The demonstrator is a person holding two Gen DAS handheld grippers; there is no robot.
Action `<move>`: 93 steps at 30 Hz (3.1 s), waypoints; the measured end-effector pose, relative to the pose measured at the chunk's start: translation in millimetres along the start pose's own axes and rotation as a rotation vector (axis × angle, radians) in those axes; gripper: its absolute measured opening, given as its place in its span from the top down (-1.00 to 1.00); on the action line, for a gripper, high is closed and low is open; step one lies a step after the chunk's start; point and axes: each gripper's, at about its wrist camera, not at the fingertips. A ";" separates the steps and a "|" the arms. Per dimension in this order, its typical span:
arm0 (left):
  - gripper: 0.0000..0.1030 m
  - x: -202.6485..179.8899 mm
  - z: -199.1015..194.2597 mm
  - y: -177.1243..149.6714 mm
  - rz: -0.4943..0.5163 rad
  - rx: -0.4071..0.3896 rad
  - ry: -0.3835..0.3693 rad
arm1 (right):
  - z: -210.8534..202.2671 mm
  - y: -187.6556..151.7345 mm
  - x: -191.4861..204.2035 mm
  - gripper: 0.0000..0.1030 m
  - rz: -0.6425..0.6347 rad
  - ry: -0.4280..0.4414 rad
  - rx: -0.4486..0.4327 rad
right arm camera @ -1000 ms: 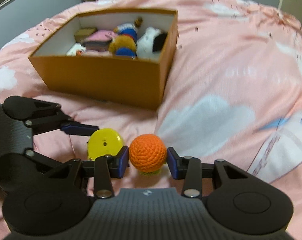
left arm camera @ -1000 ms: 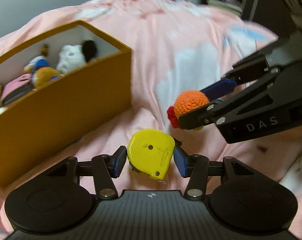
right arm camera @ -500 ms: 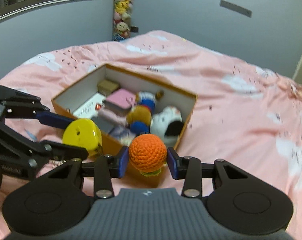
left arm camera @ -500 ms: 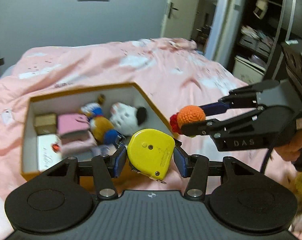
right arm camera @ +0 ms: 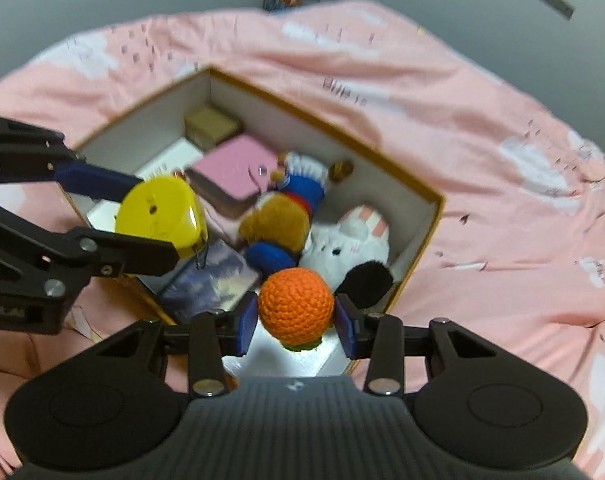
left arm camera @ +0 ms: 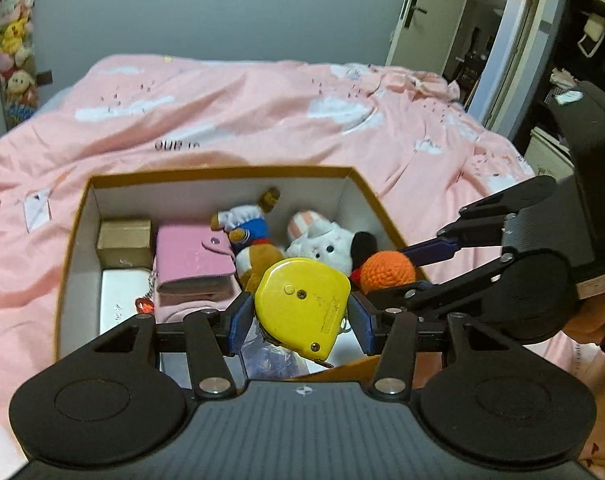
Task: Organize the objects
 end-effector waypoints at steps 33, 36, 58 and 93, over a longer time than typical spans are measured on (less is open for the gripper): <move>-0.15 7.1 73.9 12.9 -0.067 0.189 -0.031 | 9.8 6.6 0.4 -0.18 -0.177 -0.161 0.043; -0.15 5.8 84.5 15.2 -0.098 0.213 -0.040 | 0.8 1.4 3.9 -0.27 -0.245 -0.258 -0.027; -0.27 -14.3 114.3 20.2 -0.086 0.246 -0.053 | 6.1 -18.6 -14.9 -0.28 -0.158 -0.245 0.000; -0.73 -36.1 -121.2 14.7 0.119 -0.294 0.417 | -130.5 -30.7 38.0 -0.78 0.258 -0.038 -0.503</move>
Point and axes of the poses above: each gripper's, at about its wrist camera, not at the fingertips, and z roughly the way its jaws point, x to its left, y to its top, and after that the axes turned 3 degrees about z, right-handed
